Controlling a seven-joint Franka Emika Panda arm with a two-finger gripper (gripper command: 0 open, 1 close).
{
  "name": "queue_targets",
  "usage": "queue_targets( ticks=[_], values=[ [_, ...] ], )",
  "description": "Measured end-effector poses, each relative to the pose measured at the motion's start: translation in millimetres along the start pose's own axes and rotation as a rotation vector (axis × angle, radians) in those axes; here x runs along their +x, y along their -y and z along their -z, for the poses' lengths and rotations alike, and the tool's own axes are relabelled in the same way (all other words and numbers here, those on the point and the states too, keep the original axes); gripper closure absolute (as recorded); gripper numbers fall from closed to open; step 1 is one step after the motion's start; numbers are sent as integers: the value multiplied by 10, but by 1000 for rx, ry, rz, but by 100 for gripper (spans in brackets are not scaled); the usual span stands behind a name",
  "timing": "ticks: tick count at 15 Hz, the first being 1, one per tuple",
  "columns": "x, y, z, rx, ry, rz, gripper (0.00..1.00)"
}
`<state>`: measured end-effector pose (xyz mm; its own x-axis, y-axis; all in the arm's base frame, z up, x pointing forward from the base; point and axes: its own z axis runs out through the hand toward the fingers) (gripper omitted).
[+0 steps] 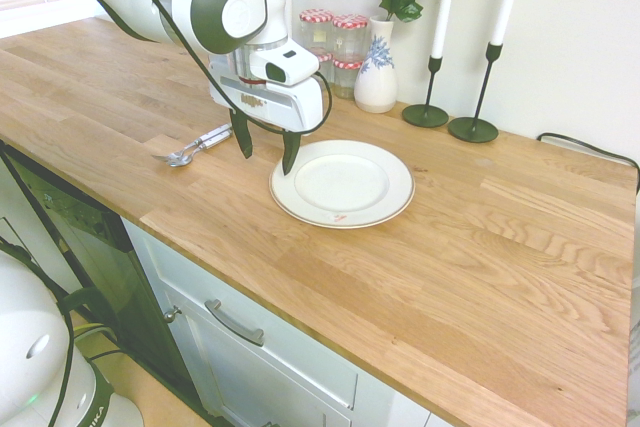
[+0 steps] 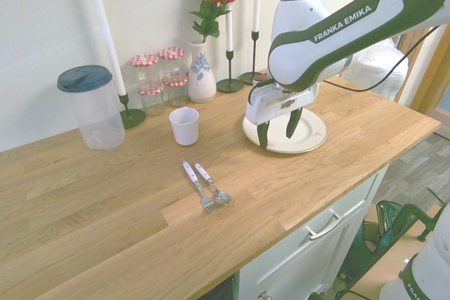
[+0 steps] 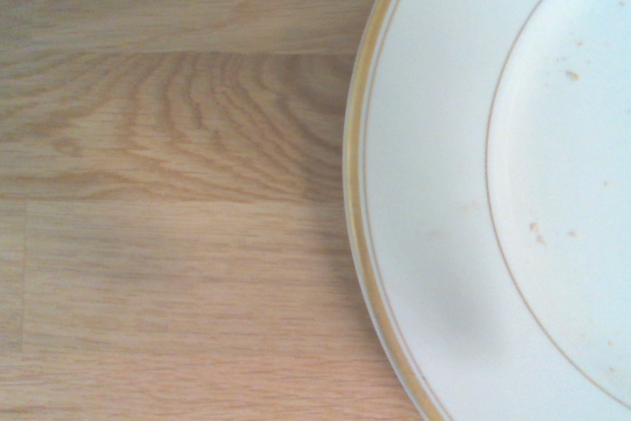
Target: Put the spoon into the plate
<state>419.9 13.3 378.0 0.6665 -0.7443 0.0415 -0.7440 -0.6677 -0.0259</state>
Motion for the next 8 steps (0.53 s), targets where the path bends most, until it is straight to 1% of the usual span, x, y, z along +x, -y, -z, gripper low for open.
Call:
queue_targets(
  ticks=[4, 8],
  values=[
    [-72, 74, 55, 4, -1, 24, 0],
    [-561, 576, 358, 19, -57, 52, 0]
  ],
)
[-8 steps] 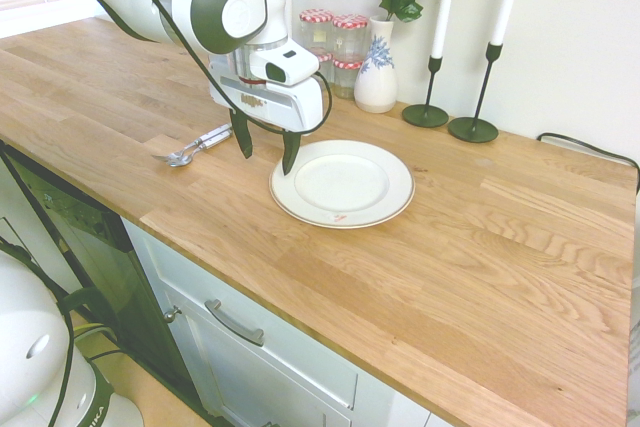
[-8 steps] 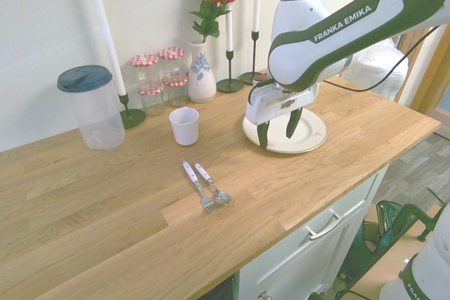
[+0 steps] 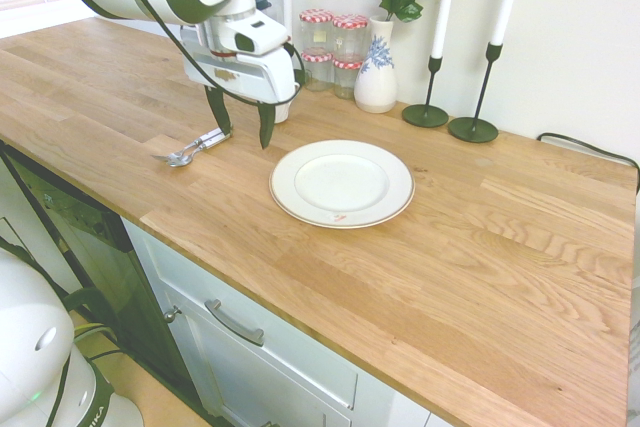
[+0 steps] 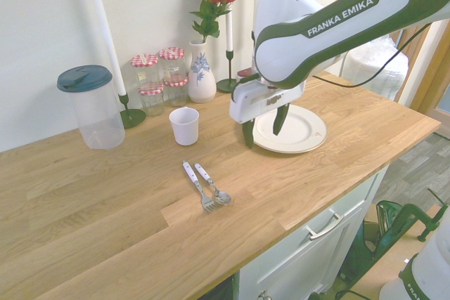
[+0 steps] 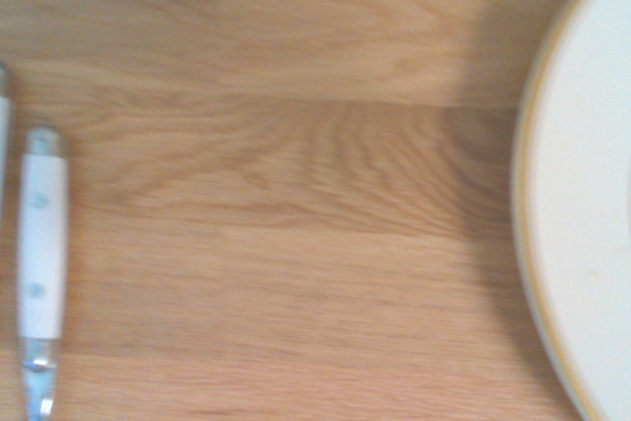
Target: Put the spoon into the plate
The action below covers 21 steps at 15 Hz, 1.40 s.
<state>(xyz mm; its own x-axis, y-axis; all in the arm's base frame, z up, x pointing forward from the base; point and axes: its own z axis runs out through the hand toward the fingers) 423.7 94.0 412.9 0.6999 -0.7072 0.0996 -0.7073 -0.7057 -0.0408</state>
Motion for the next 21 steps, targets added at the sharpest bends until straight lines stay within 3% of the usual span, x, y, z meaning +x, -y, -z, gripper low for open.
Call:
queue_targets(
  ticks=[4, 10, 21],
  values=[
    [-429, 394, -119, -20, -18, 43, 0],
    [-486, 648, -502, -16, 9, 53, 0],
    [-421, 864, -642, 4, -11, -2, 0]
  ],
)
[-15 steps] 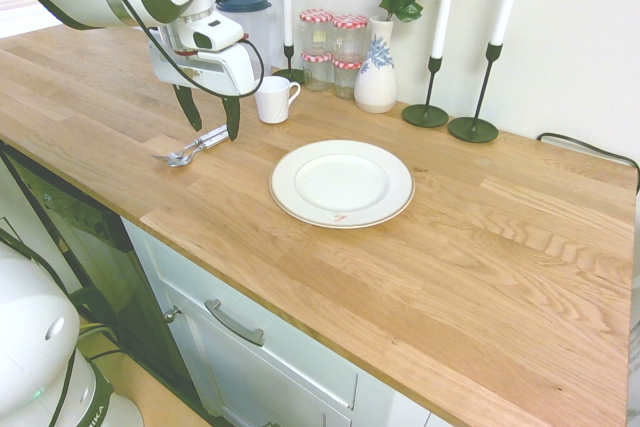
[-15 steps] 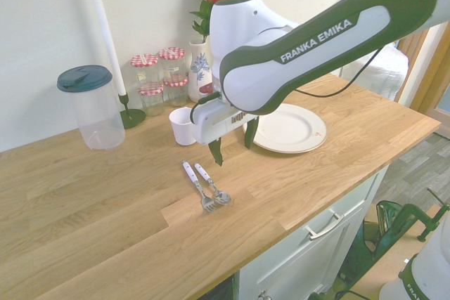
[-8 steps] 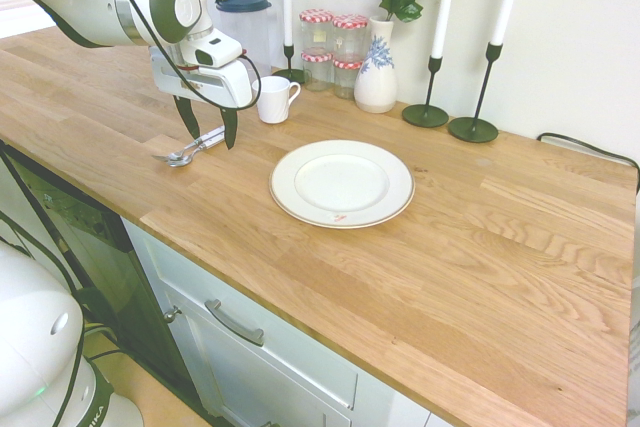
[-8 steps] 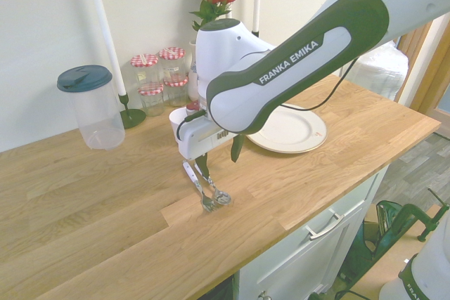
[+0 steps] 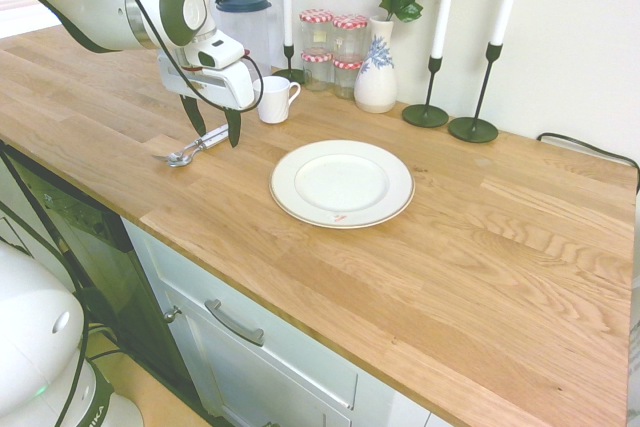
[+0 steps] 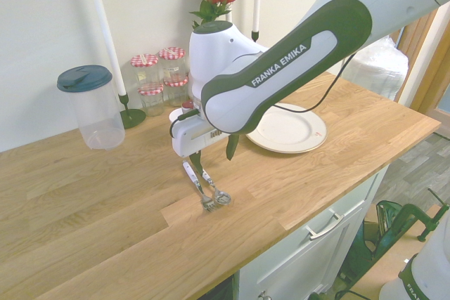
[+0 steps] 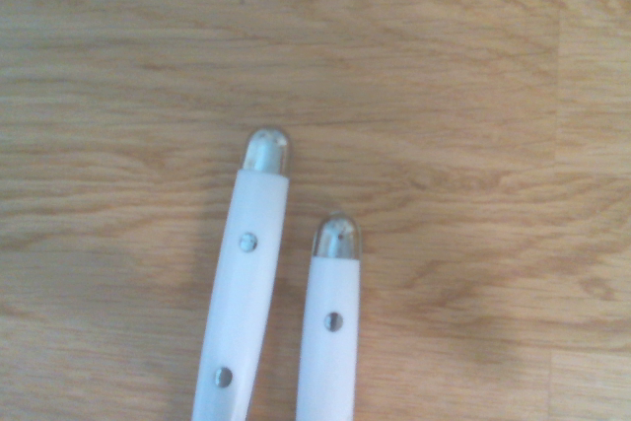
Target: Put the spoon into the plate
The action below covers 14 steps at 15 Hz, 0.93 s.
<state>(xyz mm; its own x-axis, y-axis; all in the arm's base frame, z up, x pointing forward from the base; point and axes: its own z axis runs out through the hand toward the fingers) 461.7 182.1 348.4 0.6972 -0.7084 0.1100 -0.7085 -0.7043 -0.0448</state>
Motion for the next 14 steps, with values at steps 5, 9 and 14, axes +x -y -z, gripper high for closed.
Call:
queue_targets(
  ticks=[5, 9, 14],
  values=[
    [40, 2, -139, -17, 17, -26, 0],
    [58, 14, -135, -15, 17, -31, 100],
    [86, 70, -185, -20, 18, -37, 100]
  ],
)
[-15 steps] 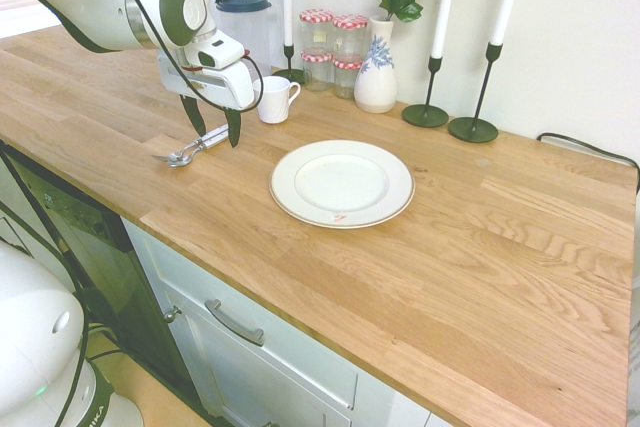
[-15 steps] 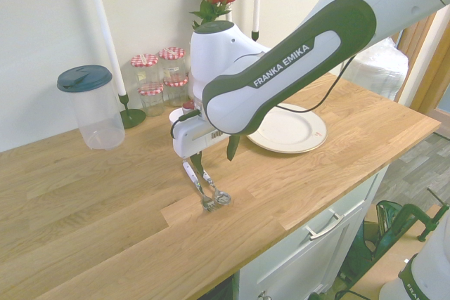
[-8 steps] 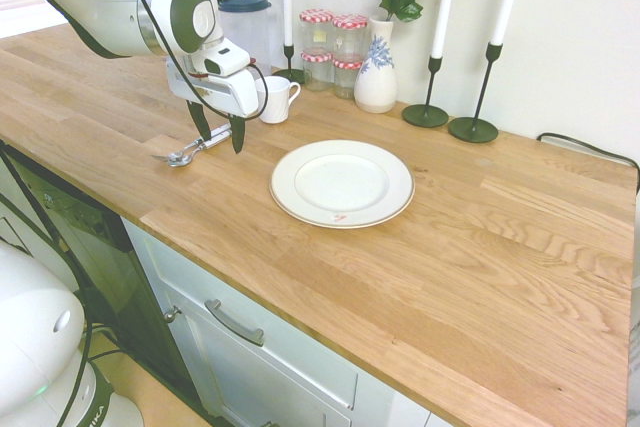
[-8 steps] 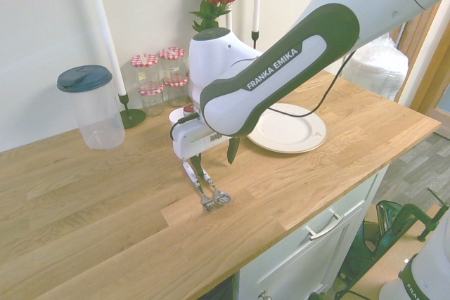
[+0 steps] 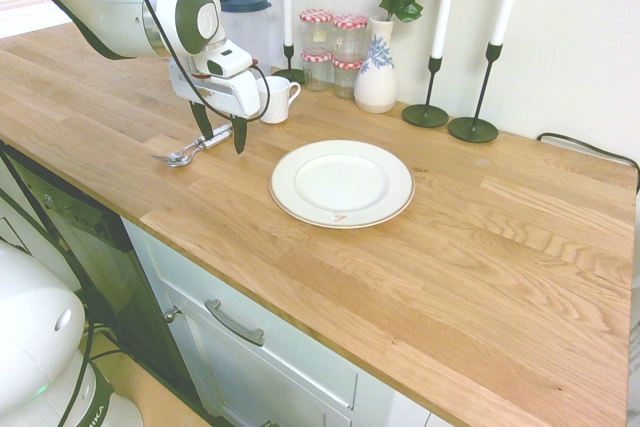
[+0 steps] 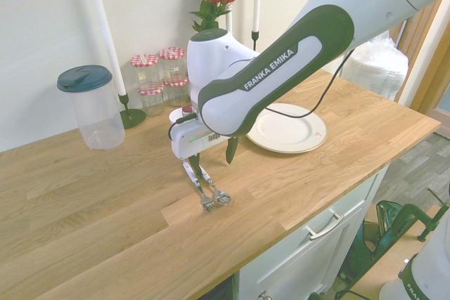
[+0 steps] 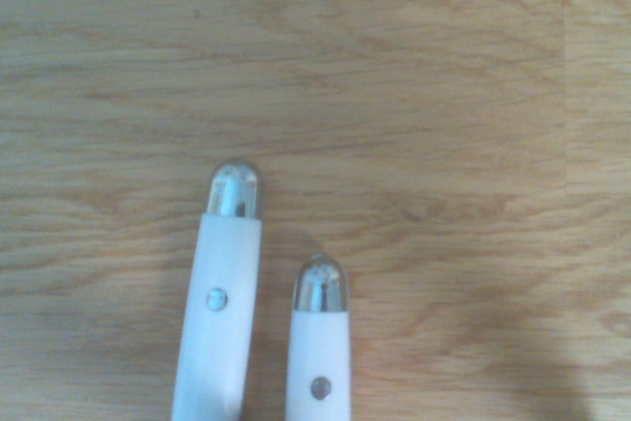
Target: Put the spoon into the plate
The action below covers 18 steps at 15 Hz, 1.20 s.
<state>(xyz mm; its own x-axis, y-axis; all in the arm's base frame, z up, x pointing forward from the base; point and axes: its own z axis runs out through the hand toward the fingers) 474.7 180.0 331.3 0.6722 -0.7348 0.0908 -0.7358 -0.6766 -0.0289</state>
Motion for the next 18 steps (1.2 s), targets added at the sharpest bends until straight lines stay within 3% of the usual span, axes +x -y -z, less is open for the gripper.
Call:
queue_targets(
  ticks=[18],
  values=[
    [3, 89, -32, 9, 3, -18, 100]
  ],
)
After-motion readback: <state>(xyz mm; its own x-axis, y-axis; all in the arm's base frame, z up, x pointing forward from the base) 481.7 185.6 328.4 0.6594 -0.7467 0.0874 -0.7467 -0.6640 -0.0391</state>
